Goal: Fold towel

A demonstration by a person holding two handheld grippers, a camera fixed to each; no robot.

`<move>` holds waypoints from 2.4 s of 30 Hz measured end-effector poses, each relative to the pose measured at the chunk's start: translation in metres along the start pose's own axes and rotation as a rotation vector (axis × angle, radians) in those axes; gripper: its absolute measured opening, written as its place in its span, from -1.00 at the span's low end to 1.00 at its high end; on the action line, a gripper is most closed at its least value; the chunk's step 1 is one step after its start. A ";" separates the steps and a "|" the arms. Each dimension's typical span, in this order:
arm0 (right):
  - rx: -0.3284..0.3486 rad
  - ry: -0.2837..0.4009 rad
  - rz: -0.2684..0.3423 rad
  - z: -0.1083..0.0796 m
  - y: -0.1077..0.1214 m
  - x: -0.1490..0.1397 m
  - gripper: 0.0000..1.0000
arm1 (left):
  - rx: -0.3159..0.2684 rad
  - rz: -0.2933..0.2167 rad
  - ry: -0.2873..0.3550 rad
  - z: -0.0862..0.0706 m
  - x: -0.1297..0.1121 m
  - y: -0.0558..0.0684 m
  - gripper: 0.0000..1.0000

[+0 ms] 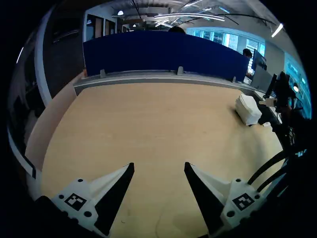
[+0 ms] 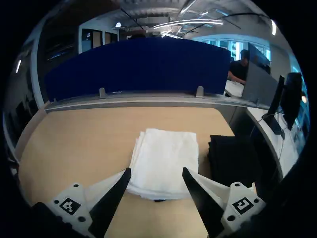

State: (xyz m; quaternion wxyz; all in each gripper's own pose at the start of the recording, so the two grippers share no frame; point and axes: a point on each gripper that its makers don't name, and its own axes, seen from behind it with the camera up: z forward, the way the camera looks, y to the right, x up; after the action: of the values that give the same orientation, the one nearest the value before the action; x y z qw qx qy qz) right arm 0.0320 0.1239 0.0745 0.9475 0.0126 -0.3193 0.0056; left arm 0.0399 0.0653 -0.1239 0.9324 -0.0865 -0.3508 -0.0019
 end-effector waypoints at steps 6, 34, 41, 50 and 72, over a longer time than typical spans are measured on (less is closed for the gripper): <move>-0.005 0.021 0.037 -0.023 -0.005 -0.012 1.00 | -0.015 -0.002 0.015 -0.001 0.003 0.003 0.88; -0.095 0.534 0.039 -0.141 -0.031 0.053 1.00 | -0.039 -0.008 0.157 -0.001 0.044 -0.001 0.88; -0.083 0.546 0.039 -0.156 -0.044 0.055 1.00 | -0.046 -0.027 0.335 -0.015 0.091 -0.003 0.88; -0.053 0.543 0.034 -0.167 -0.068 0.048 1.00 | 0.031 -0.029 0.590 -0.039 0.158 -0.028 0.88; -0.002 0.534 0.005 -0.175 -0.111 0.052 1.00 | 0.041 -0.057 0.709 -0.047 0.184 -0.038 0.87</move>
State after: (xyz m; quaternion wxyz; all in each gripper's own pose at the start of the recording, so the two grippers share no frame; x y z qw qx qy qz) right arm 0.1808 0.0182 -0.0355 0.9982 0.0087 -0.0580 0.0107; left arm 0.2069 0.0312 -0.0321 0.9973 -0.0520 -0.0076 -0.0510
